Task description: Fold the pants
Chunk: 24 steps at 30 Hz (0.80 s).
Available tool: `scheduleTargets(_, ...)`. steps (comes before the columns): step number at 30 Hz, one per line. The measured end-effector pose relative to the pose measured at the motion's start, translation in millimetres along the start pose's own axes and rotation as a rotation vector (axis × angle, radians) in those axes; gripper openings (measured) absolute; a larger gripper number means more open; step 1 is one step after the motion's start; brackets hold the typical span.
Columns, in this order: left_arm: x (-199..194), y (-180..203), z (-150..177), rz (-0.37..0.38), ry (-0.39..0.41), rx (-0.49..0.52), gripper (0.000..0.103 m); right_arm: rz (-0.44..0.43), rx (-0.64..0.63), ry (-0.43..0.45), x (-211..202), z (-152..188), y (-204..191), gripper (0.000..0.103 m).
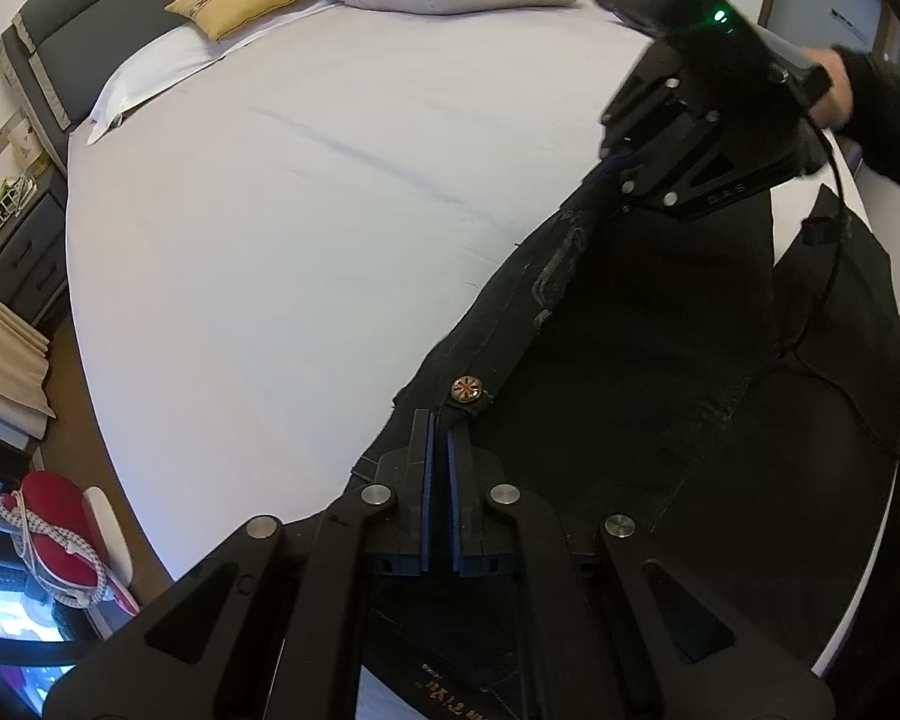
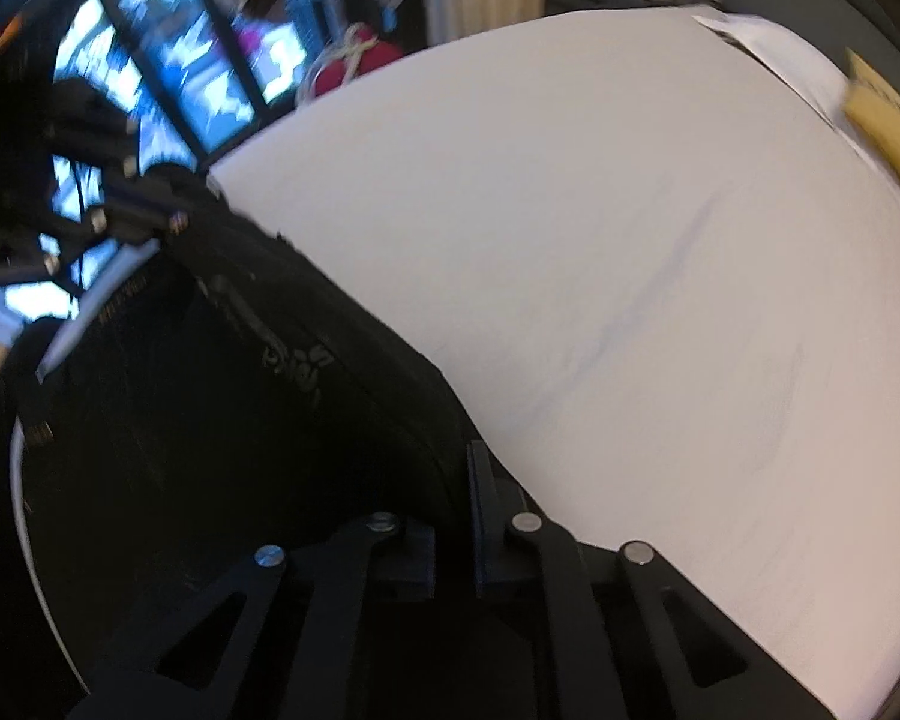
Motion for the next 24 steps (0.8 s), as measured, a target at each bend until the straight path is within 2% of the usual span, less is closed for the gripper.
scheduleTargets(4, -9, 15, 15, -0.003, -0.004, -0.008, 0.002, -0.054, 0.164, 0.097, -14, 14, -9, 0.005)
scheduleTargets(9, -10, 22, 12, 0.009, -0.013, -0.020, 0.002, -0.190, 0.426, 0.193, -16, 29, -26, 0.005)
scheduleTargets(14, -26, 38, 17, 0.033, -0.002, -0.014, 0.002, -0.277, 0.491, 0.229, -17, 48, -54, 0.006)
scheduleTargets(18, -34, 50, 30, 0.043, -0.010, -0.023, 0.002, -0.359, 0.592, 0.248, -24, 78, -66, 0.006)
scheduleTargets(22, -39, 75, 49, 0.095, -0.026, 0.001, 0.002, -0.369, 0.581, 0.247, -36, 104, -95, 0.006)
scheduleTargets(24, -40, 94, 59, 0.107, -0.053, 0.045, 0.002, -0.327, 0.528, 0.227, -45, 118, -113, 0.006)
Point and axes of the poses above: each gripper's, at about its wrist camera, not at the fingertips, and x roughly the way its jaws point, y to its right, z to its underside, the point moved 1 cm from there along x, roughly the way its jaws point, and after that the axes turned 2 degrees about y, right-handed, at the moved point
